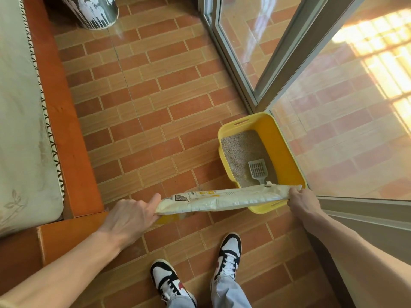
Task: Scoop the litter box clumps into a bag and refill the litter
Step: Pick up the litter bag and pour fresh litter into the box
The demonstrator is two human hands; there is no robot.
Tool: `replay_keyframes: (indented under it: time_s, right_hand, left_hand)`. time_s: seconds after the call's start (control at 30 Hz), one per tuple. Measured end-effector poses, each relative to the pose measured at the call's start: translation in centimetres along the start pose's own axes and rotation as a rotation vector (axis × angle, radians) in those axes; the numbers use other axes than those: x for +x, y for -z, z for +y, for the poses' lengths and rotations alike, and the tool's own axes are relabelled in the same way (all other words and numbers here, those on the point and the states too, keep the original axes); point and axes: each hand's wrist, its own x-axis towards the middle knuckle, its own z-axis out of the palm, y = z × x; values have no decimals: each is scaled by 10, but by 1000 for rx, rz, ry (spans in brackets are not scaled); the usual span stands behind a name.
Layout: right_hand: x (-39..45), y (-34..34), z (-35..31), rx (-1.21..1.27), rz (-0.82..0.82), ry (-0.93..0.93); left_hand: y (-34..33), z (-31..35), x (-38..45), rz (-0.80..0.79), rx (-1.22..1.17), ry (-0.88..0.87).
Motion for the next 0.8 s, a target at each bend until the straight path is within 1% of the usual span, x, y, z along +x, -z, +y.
replay_keyframes:
  time_s: [0.07,0.13,0.23,0.3,0.4,0.5,0.57,0.67,0.8]
  right_hand:
    - [2,2,-1,15,-3,13]
    - [3,3,-4,-20,-13,22]
    - [8,3,-7,65,-32,4]
    - [11,2,-11,57,-40,6]
    - [11,3,-14,117,-65,-30]
    - [12,2,-15,48,-69,-23]
    - [12,0,-15,109,-82,-43]
    - [14,-3,-20,57,-72,-4]
    - [14,-6,-26,92,-82,-1]
  left_hand:
    - [-1,2,-2,-11,-16,8]
    - [-1,5,-3,-14,-46,23]
    - [1,7,-3,-29,-72,17]
    - [3,7,-3,-36,-79,20]
    - [9,6,1,-41,-72,16]
    - [14,1,7,-46,-53,26]
    - [20,-2,12,-41,-42,12]
    - [29,-10,17,-36,-36,12]
    - [39,-20,21,-38,-12,-10]
